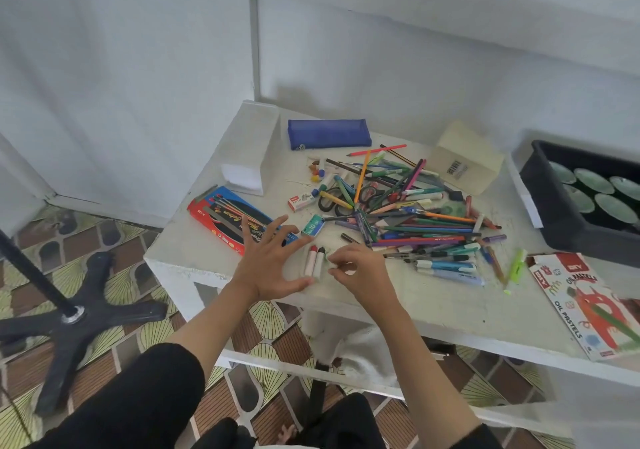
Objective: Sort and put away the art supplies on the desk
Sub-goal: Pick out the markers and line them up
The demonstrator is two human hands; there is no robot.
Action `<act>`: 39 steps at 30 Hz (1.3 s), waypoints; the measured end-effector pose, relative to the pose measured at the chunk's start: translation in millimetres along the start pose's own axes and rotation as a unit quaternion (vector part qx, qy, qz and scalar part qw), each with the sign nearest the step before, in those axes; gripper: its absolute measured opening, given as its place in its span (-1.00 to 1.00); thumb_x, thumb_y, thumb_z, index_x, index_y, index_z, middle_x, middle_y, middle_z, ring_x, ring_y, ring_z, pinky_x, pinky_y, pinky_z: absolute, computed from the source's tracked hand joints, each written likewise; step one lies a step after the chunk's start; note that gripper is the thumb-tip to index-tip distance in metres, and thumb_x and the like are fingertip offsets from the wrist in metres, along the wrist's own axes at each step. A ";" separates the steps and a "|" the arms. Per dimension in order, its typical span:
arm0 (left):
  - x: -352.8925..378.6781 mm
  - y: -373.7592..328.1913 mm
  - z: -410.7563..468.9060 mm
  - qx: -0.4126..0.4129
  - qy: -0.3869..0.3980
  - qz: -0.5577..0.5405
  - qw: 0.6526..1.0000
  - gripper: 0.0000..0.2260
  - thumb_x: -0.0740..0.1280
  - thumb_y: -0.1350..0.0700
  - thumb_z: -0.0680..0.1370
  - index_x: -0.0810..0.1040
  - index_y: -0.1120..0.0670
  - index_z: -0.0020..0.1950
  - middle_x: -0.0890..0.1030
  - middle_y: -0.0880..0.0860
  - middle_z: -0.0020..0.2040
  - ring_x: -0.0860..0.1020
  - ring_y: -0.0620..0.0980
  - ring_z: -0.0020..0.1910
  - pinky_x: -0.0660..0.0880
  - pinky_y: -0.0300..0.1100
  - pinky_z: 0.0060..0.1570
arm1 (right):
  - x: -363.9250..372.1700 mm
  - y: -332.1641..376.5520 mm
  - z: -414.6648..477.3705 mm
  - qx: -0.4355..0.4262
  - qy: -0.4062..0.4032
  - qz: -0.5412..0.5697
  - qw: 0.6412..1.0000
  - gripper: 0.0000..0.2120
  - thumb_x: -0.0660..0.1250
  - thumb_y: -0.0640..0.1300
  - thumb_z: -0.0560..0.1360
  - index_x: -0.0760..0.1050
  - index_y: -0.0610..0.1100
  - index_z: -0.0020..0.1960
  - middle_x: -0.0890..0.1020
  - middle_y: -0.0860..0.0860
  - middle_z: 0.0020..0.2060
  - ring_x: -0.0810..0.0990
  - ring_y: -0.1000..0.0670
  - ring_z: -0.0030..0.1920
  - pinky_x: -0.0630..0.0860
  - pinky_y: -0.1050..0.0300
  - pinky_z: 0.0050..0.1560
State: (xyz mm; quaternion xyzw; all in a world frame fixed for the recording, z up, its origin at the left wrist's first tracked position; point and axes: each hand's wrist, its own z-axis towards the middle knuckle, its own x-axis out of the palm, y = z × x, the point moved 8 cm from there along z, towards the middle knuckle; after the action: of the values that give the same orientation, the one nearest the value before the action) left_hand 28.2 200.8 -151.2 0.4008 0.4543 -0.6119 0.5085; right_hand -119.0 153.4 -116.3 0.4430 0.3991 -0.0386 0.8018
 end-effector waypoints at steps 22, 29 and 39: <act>-2.8 -0.1 -0.3 -0.001 -0.020 -0.028 0.999 -0.32 -0.01 -0.50 0.41 0.41 -0.15 0.37 0.44 -0.01 0.29 0.16 0.05 0.45 -0.29 0.34 0.35 | -2.7 -4.8 38.0 -0.022 0.046 -0.101 0.994 -0.88 0.34 -0.19 0.51 0.62 -0.20 -0.02 0.55 -0.03 -0.11 0.44 0.10 -0.13 0.33 0.34 -0.08; 1.7 1.7 0.1 -0.005 0.005 -0.018 1.000 -0.29 -0.06 -0.49 0.43 0.40 -0.13 0.39 0.44 -0.01 0.31 0.15 0.06 0.46 -0.28 0.37 0.34 | -7.4 -26.0 113.8 0.021 0.070 -0.146 0.987 -0.80 0.30 -0.25 0.52 0.59 -0.22 0.11 0.53 -0.11 0.03 0.45 -0.03 0.07 0.34 0.20 0.13; -0.5 3.4 -0.4 -0.009 -0.003 -0.024 1.000 -0.33 0.09 -0.44 0.41 0.34 -0.12 0.42 0.42 -0.01 0.32 0.11 0.05 0.48 -0.23 0.41 0.33 | 20.2 -41.2 167.9 0.019 0.154 -0.313 0.937 -0.53 0.15 -0.33 0.51 0.42 -0.01 0.36 0.49 -0.03 0.30 0.35 -0.12 0.28 0.46 -0.02 0.16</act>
State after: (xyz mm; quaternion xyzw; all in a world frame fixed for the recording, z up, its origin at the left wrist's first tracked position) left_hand 31.7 201.1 -151.4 0.3837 0.4676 -0.6210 0.4985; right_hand -20.7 10.0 -109.4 0.3116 0.6357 -0.2266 0.6689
